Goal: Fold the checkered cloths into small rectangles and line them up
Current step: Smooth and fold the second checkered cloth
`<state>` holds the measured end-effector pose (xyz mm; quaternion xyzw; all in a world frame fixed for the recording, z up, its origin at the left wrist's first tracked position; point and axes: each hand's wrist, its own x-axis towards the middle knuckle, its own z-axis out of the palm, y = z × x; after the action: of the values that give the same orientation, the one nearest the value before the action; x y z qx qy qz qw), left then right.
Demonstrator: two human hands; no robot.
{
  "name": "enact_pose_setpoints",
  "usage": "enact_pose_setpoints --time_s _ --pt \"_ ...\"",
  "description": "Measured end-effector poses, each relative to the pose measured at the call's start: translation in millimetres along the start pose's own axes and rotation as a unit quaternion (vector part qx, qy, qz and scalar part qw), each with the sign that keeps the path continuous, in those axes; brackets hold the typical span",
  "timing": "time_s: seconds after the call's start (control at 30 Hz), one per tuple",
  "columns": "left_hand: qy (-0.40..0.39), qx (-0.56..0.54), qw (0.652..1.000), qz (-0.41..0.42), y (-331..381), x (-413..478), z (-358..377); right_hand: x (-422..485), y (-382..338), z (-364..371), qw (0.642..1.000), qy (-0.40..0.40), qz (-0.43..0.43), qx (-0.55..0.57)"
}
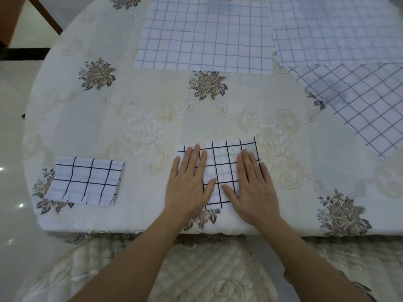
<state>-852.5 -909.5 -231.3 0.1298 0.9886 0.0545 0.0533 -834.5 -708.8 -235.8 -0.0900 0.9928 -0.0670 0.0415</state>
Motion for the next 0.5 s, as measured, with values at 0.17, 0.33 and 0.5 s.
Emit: enact_pose_setpoints --time_s 0.17,0.33,0.5 --pt "-0.026 0.022 0.999 0.024 -17.2 -6.9 -5.3 -3.1 11.9 -1.8 0.999 0.011 0.046 0.000" --pt "-0.046 0.035 0.998 0.020 -21.5 -6.3 -8.1 -5.7 23.2 -4.3 0.997 0.004 0.073 -0.006" --pt "-0.074 0.016 0.997 0.024 -28.8 -1.9 -20.4 -3.8 24.9 -7.4 0.995 -0.041 0.091 -0.012"
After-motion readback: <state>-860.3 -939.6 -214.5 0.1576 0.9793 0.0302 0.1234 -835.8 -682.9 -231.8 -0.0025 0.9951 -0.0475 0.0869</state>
